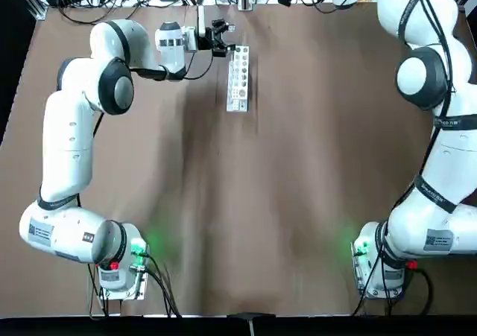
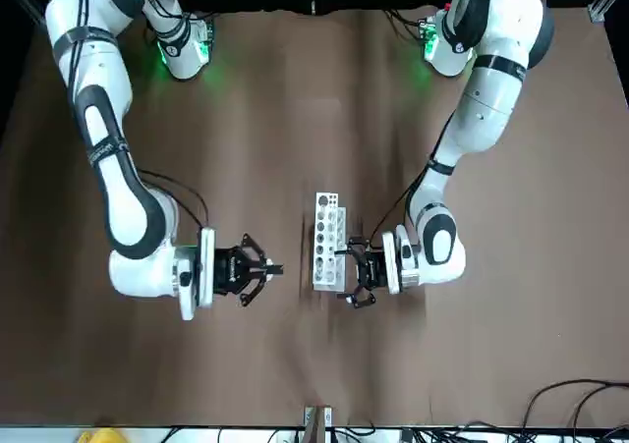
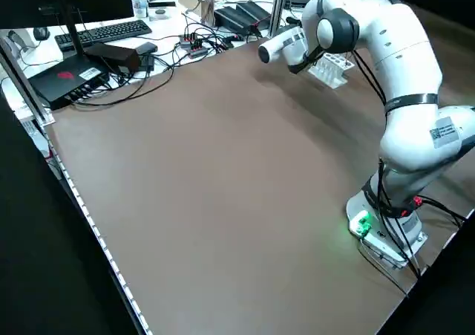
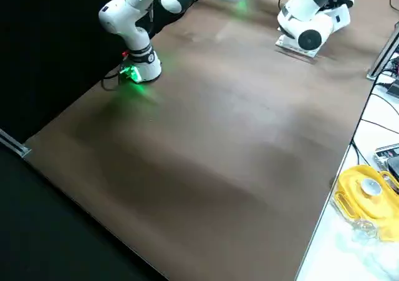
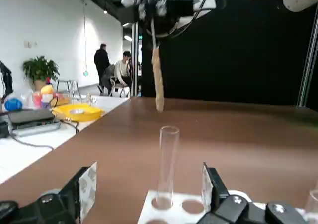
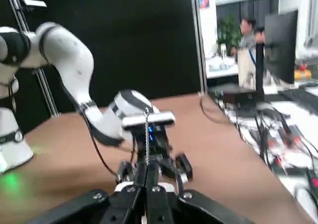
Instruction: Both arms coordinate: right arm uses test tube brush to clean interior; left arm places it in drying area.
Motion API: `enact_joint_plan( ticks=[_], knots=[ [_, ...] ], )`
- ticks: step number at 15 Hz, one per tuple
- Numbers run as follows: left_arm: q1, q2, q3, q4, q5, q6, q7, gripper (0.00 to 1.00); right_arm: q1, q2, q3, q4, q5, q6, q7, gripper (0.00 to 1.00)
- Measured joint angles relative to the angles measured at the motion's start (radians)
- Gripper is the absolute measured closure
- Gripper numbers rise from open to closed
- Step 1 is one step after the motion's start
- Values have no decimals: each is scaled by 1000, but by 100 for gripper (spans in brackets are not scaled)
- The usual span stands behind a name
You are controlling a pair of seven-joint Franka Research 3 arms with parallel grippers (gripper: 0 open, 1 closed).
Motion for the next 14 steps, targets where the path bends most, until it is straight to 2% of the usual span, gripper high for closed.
enact_joint_plan(
  ticks=[1,3,7,10,14],
  knots=[
    [-20,8,0,0,-29,0,27,0,-32,1,-5,-8,-83,-3,57,98],
    [-31,24,0,1,-34,0,30,0,-63,1,-10,-20,-172,-16,144,98],
    [-52,59,1,3,-35,-1,39,0,-104,1,-24,-31,-445,-35,362,98],
    [-61,62,1,8,-40,0,40,0,-139,1,-35,-31,-521,-78,443,98],
    [-74,67,1,16,-71,0,40,2,-151,1,-112,-44,-551,-87,533,98]
  ],
)
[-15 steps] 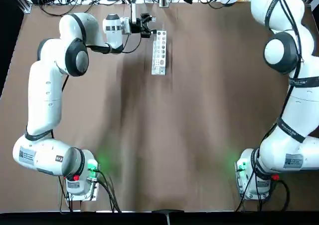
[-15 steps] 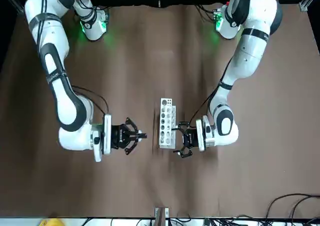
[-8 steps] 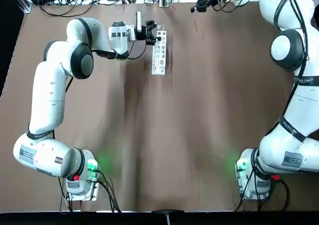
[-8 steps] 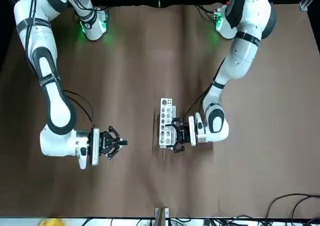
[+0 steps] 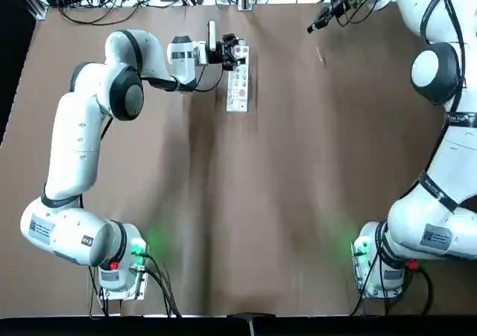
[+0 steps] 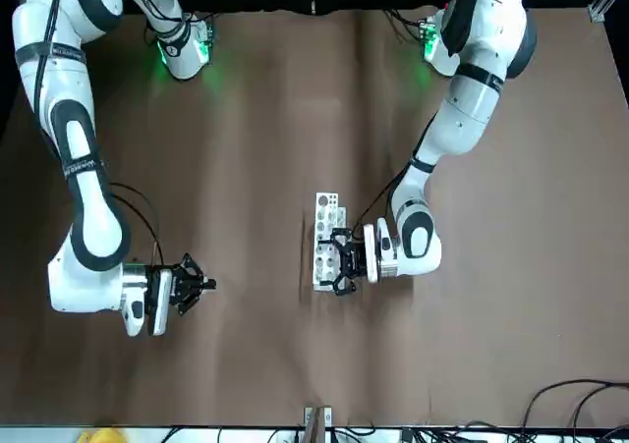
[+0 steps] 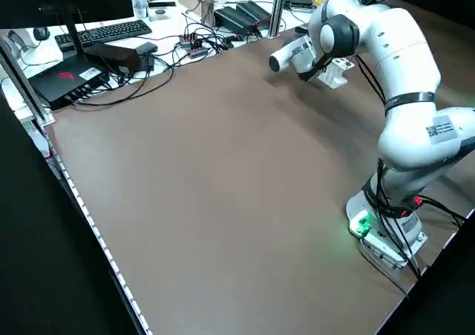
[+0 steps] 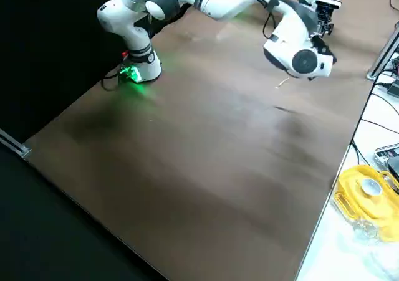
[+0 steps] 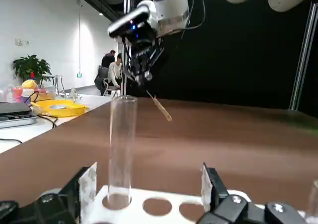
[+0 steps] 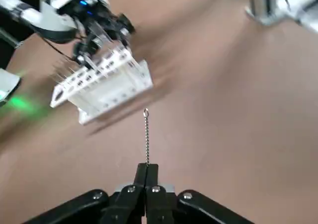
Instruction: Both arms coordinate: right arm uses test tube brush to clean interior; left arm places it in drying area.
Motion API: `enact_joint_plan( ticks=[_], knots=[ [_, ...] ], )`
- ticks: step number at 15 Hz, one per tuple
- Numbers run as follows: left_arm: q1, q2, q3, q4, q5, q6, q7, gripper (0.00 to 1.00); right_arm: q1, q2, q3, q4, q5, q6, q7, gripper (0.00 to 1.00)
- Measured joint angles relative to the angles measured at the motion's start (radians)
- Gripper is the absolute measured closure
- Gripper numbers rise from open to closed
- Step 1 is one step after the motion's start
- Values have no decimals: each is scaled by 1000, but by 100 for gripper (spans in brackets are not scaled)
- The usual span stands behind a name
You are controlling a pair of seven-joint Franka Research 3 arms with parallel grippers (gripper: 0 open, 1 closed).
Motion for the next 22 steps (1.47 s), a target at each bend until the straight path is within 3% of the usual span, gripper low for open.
enact_joint_plan(
  ticks=[4,8,11,18,22],
  knots=[
    [-13,2,0,8,-8,1,0,3,0,0,-72,-20,-58,-2,167,98],
    [-12,2,3,18,-8,1,3,6,-2,-1,-83,-20,-180,-5,392,98],
    [-12,3,6,23,-8,0,21,23,-2,-25,-102,-19,-292,-65,604,98],
    [-12,23,10,71,-34,0,119,25,-4,-58,-146,-38,-519,-161,1074,98],
    [-13,53,10,96,-59,0,160,25,-15,-57,-211,-114,-561,-161,1133,98]
  ],
)
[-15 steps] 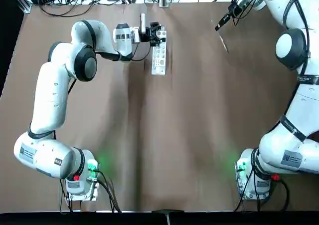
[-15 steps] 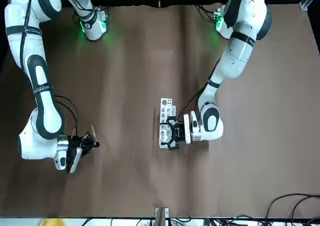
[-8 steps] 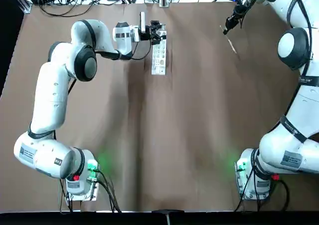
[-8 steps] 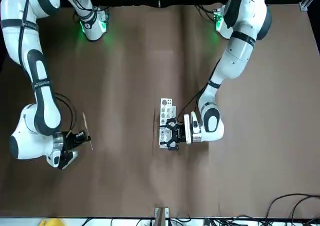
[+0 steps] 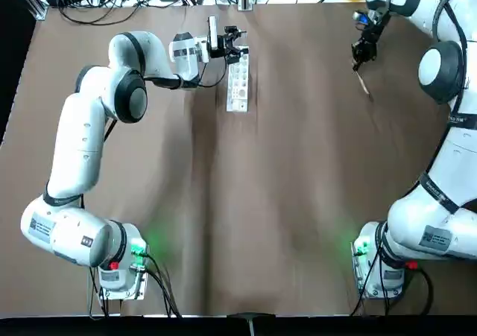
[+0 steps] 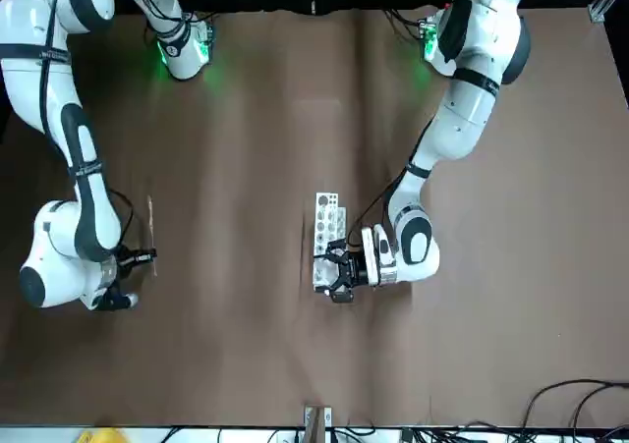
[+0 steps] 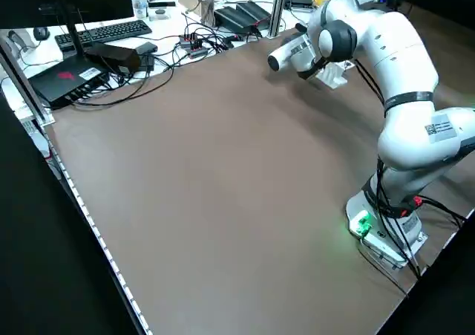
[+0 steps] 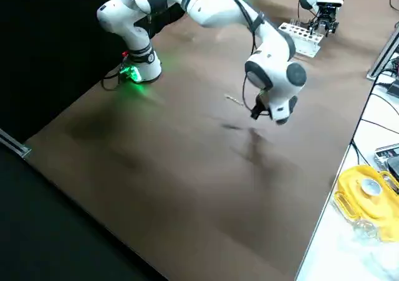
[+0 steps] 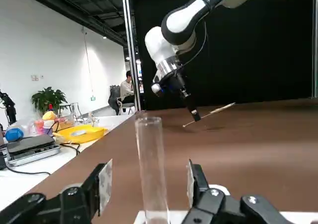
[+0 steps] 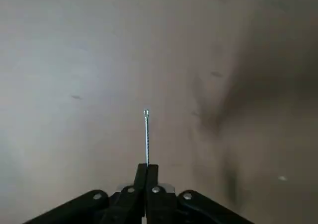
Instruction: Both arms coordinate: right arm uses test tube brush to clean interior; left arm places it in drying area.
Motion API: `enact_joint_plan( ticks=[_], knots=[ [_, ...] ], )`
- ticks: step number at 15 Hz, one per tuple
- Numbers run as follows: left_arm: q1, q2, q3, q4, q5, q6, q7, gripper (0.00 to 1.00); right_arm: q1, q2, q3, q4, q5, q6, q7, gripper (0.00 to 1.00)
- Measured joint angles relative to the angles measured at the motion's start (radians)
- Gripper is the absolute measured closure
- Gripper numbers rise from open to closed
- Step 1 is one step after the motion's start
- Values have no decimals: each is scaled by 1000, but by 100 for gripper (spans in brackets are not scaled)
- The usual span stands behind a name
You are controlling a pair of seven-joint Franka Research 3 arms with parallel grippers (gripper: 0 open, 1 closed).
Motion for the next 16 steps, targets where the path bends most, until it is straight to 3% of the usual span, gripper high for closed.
enact_joint_plan(
  ticks=[5,9,11,12,15,16],
  knots=[
    [0,7,0,6,0,0,5,28,-68,4,-14,-30,-2,5,-11,98],
    [0,8,3,6,0,3,5,40,-72,8,-12,-39,-1,5,-10,94],
    [-1,9,7,6,0,7,5,43,-72,8,-11,-40,-1,5,-10,78],
    [-4,9,10,6,0,8,4,45,-72,8,-9,-40,-1,5,-10,59],
    [-7,10,15,6,0,10,4,49,-71,8,-7,-40,-1,5,-10,32],
    [-9,10,17,6,0,10,4,50,-71,8,-7,-40,-1,5,-10,29]
  ],
)
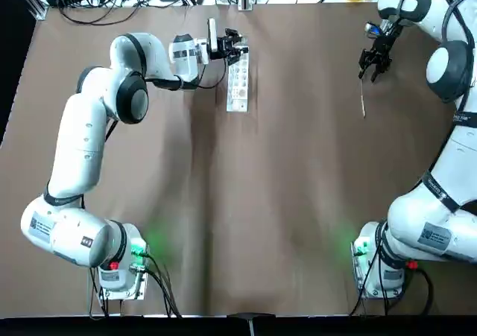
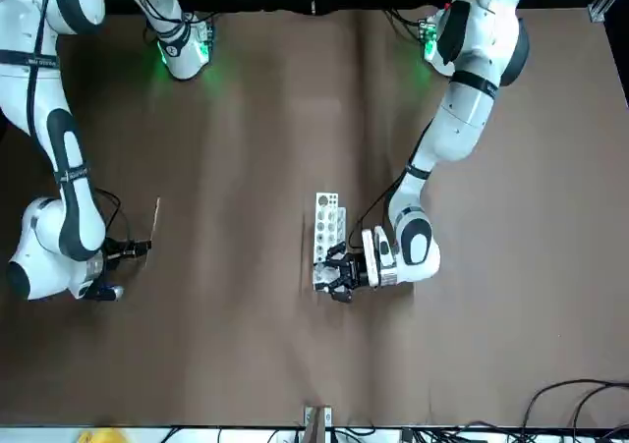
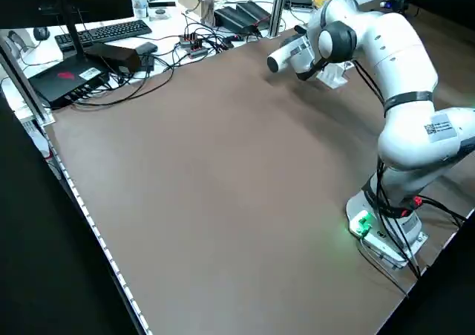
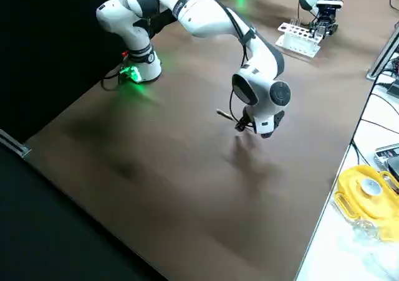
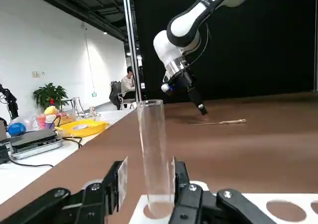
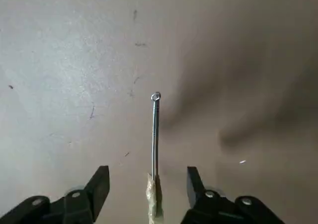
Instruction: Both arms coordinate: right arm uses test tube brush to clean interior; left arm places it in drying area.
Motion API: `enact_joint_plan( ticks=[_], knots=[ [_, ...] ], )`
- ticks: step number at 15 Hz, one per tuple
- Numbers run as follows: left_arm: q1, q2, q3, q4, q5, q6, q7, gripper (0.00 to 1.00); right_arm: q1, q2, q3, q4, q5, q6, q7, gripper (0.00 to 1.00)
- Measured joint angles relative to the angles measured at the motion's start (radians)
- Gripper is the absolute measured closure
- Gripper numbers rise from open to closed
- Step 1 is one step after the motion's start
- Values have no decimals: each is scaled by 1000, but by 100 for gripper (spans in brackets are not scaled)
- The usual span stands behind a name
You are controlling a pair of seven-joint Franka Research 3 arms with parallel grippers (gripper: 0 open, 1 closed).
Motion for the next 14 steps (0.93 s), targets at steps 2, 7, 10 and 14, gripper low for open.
enact_joint_plan(
  ticks=[2,7,10,14],
  knots=[
    [-3,0,1,0,0,1,-1,53,1,0,1,0,0,0,0,29],
    [-9,0,2,0,0,14,-24,66,4,0,2,-4,0,-2,0,30],
    [-18,0,18,3,-1,17,-48,68,9,0,3,-6,-1,-3,1,30],
    [-26,0,29,7,-2,13,-79,77,21,1,1,-18,-22,-3,13,33]
  ],
)
